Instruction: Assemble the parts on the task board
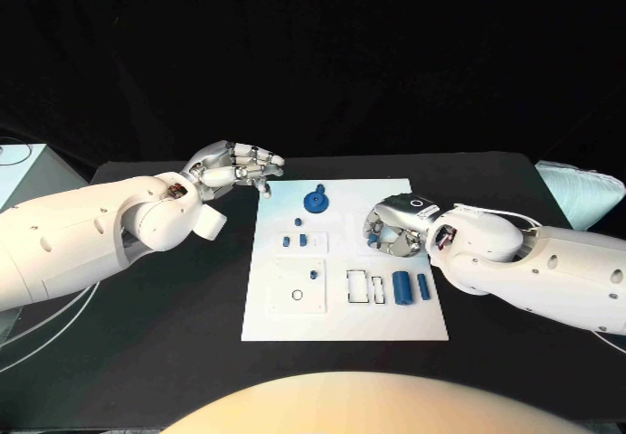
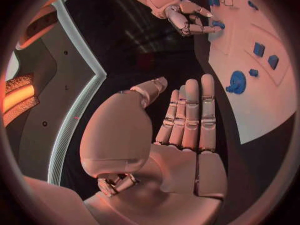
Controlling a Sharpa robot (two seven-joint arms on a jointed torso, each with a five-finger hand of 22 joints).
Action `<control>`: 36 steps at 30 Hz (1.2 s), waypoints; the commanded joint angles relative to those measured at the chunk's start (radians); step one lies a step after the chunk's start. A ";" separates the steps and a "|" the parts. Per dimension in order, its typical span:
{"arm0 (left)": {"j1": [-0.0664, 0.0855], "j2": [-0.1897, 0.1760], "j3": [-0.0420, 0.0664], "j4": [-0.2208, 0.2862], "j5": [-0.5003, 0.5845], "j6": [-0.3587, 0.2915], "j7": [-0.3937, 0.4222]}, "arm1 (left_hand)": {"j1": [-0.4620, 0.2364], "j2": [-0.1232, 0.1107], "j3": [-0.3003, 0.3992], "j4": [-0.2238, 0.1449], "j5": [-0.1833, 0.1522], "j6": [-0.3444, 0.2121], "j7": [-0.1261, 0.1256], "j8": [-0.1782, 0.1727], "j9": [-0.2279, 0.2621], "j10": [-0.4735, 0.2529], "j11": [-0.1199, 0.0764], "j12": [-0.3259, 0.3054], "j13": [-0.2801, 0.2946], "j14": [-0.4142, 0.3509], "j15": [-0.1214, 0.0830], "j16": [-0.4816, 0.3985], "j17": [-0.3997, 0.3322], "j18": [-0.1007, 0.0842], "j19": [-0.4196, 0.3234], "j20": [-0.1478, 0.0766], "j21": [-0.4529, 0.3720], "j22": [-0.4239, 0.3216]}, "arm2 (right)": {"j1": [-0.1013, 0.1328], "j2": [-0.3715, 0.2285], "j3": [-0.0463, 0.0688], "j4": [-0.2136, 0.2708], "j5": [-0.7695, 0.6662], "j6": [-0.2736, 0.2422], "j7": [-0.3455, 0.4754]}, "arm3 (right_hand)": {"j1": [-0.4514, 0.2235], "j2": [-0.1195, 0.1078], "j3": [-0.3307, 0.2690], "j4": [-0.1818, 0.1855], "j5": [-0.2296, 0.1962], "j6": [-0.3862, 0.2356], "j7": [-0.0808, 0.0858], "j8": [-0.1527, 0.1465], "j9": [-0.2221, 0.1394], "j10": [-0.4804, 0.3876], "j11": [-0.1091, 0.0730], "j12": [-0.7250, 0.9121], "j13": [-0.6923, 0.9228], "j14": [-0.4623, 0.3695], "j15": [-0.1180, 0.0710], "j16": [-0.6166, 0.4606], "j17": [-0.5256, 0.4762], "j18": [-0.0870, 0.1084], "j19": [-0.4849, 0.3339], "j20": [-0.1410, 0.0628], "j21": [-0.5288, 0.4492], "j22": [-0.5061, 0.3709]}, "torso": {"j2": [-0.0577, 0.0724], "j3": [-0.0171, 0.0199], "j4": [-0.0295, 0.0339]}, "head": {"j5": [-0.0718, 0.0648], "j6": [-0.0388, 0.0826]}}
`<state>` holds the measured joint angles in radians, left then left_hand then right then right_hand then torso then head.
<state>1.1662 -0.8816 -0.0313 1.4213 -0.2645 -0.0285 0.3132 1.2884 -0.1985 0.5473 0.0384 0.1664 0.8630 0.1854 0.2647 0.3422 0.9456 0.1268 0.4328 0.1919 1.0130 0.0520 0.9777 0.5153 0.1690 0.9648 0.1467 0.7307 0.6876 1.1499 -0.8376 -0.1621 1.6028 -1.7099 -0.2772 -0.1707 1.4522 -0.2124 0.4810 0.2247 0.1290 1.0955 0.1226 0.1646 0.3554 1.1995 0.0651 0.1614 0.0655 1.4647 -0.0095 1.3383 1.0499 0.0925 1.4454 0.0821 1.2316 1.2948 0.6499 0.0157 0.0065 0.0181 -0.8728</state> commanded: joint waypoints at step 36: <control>-0.003 0.010 0.001 -0.002 0.009 0.020 0.009 | 0.009 0.004 -0.006 -0.002 -0.005 -0.004 0.004 -0.004 0.002 -0.008 0.001 -0.003 -0.001 -0.001 0.005 -0.003 -0.001 0.014 0.007 0.004 -0.005 -0.002 | -0.008 0.042 0.006 0.213 0.059 -0.159 0.022 | -0.025 0.037 0.137 -0.078 -0.005 0.000 -0.011 0.080 0.089 0.098 -0.019 -0.049 0.009 0.017 -0.023 0.018 0.014 -0.029 0.024 -0.014 0.052 0.051 | 0.000 -0.0007 0.0005 | 0.024 0.000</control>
<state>1.1635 -0.8740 -0.0314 1.4172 -0.2635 -0.0256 0.3127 1.2884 -0.1985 0.5450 0.0360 0.1664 0.8631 0.1854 0.2647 0.3422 0.9456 0.1268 0.4328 0.1921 1.0130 0.0520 0.9777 0.5155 0.1691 0.9685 0.1504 0.7307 0.6866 1.1463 -0.8014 -0.1554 1.8153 -1.6330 -0.4330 -0.1822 1.4306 -0.1827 0.5953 0.1621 0.1183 1.0990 0.1112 0.2132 0.3704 1.2557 0.0814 0.1174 0.0732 1.4648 -0.0271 1.3537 1.0639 0.0763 1.4629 0.0717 1.2834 1.3078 0.6492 0.0150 0.0060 0.0386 -0.8728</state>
